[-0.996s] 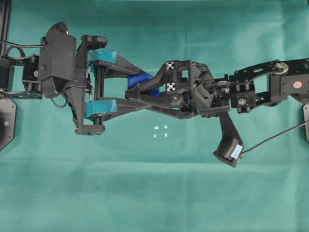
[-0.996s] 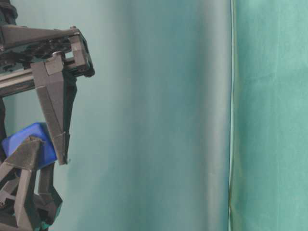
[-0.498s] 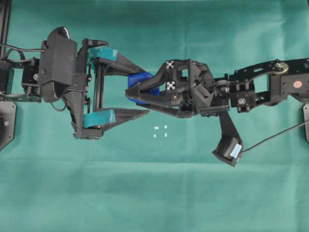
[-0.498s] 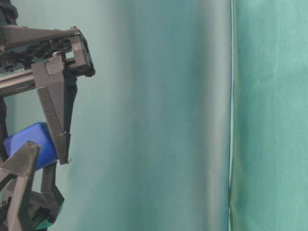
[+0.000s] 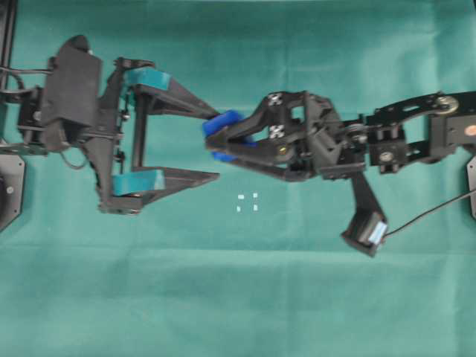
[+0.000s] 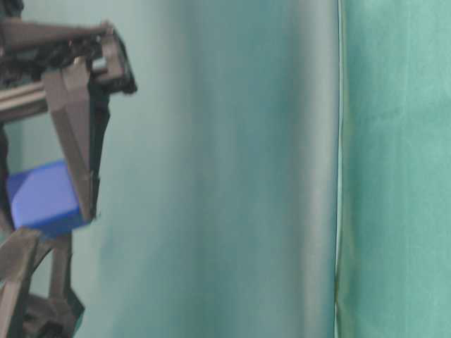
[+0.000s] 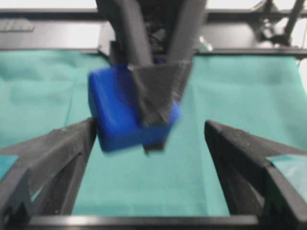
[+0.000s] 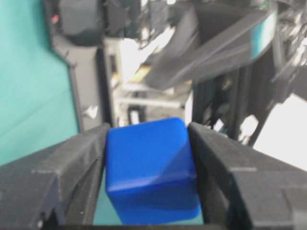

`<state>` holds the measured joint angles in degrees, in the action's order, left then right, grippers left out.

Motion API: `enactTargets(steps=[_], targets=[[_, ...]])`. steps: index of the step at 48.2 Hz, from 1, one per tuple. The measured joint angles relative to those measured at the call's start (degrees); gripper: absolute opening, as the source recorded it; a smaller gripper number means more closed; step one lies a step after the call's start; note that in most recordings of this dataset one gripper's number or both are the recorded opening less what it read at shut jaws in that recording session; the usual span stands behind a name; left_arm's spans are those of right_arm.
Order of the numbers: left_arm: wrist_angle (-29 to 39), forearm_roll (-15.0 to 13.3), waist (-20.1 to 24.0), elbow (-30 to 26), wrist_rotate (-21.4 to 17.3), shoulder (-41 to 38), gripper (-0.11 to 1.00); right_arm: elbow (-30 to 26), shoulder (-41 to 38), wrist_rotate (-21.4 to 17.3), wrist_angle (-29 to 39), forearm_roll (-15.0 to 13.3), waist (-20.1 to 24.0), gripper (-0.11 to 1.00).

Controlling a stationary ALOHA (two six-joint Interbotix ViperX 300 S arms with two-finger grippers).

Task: Handover the blue block to the right arm after grasping it with the left arm, then place it in the designated position.
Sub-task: 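Open the left gripper and pull the cube away with the right gripper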

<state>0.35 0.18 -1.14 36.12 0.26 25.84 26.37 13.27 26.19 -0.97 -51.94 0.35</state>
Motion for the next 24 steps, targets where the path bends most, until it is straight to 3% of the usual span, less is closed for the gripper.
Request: enactTargets(steps=[24], targets=[[2.02, 0.0, 0.0, 3.6, 0.18, 5.45, 1.0, 9.58, 13.01, -2.2, 3.34, 0.18, 1.93, 0.55]])
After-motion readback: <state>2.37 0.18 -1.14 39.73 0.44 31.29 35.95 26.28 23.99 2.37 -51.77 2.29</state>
